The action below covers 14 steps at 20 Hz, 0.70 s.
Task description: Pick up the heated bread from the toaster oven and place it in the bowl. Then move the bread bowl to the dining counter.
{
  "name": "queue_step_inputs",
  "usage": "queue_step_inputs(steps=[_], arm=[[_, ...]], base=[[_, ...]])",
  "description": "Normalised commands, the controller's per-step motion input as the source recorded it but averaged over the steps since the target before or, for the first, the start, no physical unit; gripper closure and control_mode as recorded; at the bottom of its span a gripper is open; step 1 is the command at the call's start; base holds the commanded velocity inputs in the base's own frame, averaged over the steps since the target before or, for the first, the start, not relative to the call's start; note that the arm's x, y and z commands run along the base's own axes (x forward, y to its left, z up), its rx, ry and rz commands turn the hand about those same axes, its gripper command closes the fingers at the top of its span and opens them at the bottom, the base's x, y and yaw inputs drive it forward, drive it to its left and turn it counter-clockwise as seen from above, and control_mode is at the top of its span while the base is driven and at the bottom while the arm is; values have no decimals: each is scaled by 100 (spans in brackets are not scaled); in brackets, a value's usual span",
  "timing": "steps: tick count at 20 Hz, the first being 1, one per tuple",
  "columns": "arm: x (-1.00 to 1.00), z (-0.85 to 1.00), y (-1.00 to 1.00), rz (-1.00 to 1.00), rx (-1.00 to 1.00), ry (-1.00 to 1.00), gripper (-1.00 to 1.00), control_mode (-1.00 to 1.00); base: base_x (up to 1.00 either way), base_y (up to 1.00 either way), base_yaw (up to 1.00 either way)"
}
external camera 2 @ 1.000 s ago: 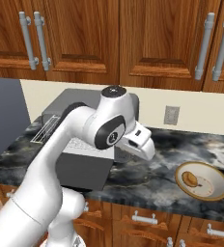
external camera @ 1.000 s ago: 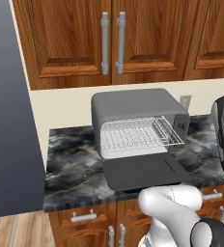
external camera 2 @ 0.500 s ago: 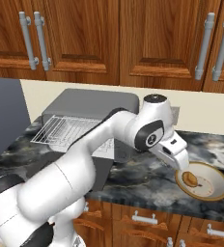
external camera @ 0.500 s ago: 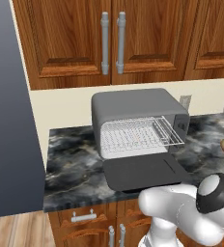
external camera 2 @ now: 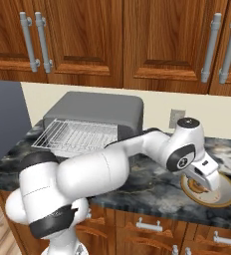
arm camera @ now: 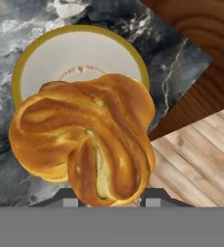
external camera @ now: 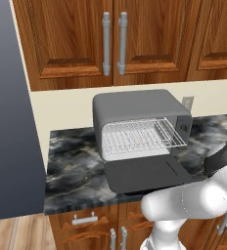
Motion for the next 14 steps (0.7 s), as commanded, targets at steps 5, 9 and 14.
queue_step_inputs(steps=[5, 9, 14], arm=[[36, -43, -40, 0, 13, 0, 100, -100], [42, -36, -43, 0, 8, 0, 100, -100], [81, -43, -36, 0, 1, 0, 100, -100]], base=[[0, 0, 0], [0, 0, 0], [0, 0, 0]])
